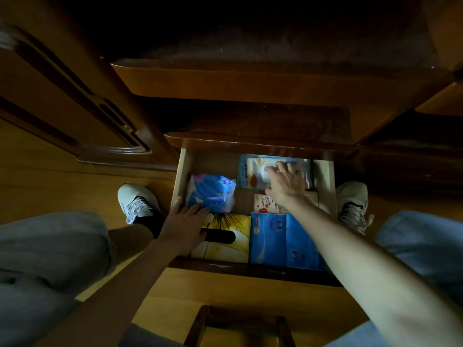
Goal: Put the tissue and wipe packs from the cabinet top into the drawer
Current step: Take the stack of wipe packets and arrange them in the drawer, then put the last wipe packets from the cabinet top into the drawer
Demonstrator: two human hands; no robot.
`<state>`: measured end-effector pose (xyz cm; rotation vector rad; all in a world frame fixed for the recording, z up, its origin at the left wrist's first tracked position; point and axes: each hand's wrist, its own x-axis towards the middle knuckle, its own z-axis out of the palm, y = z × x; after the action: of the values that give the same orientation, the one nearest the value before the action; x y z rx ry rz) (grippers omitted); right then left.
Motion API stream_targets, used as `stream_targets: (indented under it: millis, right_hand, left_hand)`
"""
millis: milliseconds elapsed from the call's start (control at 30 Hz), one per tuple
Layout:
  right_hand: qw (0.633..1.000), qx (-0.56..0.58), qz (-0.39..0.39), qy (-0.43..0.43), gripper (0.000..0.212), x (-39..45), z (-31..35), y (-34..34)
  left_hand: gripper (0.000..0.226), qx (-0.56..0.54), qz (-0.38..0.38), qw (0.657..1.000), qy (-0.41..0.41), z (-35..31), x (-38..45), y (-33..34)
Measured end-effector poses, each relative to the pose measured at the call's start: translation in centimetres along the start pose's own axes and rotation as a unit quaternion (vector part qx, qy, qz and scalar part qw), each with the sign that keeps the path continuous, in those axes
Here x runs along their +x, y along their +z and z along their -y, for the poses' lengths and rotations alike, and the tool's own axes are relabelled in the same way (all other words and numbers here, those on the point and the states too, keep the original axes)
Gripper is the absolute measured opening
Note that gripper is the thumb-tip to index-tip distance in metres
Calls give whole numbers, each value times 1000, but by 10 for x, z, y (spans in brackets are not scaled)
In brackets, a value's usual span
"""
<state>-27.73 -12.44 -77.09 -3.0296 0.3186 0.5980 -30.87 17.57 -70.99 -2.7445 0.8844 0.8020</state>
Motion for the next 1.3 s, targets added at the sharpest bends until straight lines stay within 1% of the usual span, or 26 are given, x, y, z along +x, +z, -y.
stream_targets:
  millis: [100,200,267,300,367,433,467,500,567,667,800,867,900,967,1033,1067,1133,1200,1233,1300]
  right_hand:
    - [998,37,55,12,65,-3,3,-1]
    - [993,60,98,12,65,-7,4,-20]
    - [992,76,100,11,70,-15,1,-41]
    - [993,84,88,9,69,-24,-3,-56]
    - [987,131,94,2,62,-42,-8,-81]
    - [976,172,134,3,57,-63,-19,-113]
    - [970,195,146,4,54,-74,-25,-130]
    - [965,222,137,4,51,-87,-35,-152]
    - [957,277,89,-6,46,-116,-55,-200]
    - [949,313,-12,-41,37,-160,-81,-268]
    - [923,356,-110,-94,12,-208,-105,-347]
    - [913,352,-174,-105,10,-222,-114,-382]
    - [908,346,-212,-105,12,-225,-119,-398]
    - [894,330,-289,-94,16,-223,-132,-426]
    - [888,289,-353,-56,15,-211,-149,-448]
    - [889,263,-373,-34,14,-202,-159,-458]
    - [903,208,-376,-1,18,-181,-180,-474]
    - [927,136,-347,32,26,-158,-200,-482]
    - [933,99,-343,48,25,-145,-209,-485]
    - [928,44,-362,72,17,-120,-223,-490]
  left_hand:
    - [71,1,10,1000,-2,-2,0,-4]
    - [69,-3,23,1000,-8,-5,0,-13]
    - [69,-5,33,999,-20,-9,-2,-25]
    - [69,-11,28,999,-25,-12,-4,-36]
    - [68,-38,33,998,-24,-16,-6,-55]
    - [64,-68,10,997,-17,-22,-10,-86]
    - [60,-83,-12,996,-14,-26,-13,-105]
    - [56,-93,-47,995,-5,-32,-19,-128]
    - [50,-100,-129,986,20,-46,-36,-179]
    - [38,-111,-268,954,70,-61,-66,-258]
    - [22,-131,-438,878,140,-80,-99,-350]
    - [17,-126,-491,847,158,-89,-106,-390]
    - [15,-122,-505,839,165,-92,-105,-408]
    - [14,-122,-512,833,172,-96,-94,-443]
    - [15,-125,-509,835,168,-98,-76,-472]
    - [16,-121,-506,838,163,-99,-64,-485]
    - [17,-104,-498,847,155,-102,-34,-505]
    - [19,-85,-478,862,147,-104,0,-518]
    - [25,-76,-458,874,145,-105,17,-524]
    - [43,-40,-410,899,146,-109,47,-536]
